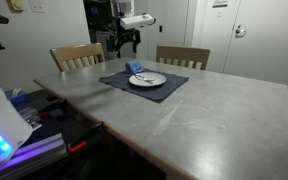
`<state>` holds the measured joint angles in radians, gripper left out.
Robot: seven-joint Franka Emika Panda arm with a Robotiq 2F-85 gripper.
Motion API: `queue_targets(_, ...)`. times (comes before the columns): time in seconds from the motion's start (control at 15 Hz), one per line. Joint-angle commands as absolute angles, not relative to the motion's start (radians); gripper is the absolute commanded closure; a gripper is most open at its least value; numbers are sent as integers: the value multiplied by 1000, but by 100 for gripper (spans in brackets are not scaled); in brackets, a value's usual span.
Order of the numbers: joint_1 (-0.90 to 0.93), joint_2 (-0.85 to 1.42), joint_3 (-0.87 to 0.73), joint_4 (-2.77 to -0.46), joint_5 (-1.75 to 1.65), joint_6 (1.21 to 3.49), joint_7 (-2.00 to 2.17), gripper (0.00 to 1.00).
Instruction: Put the fork on the blue mat, wipe the plate with the cloth, and then put the fork back on the plate
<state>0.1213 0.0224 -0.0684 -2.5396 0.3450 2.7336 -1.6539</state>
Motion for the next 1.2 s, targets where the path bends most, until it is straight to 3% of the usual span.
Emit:
queue_targets(0.0, 69, 125, -23, -2496, 296, 2768, -1679, 0)
queue_targets(0.53, -63, 331, 92, -2378, 228, 2914, -1653, 0)
queue_targets(1.13, -194, 456, 175, -2290, 139, 2916, -1625, 0)
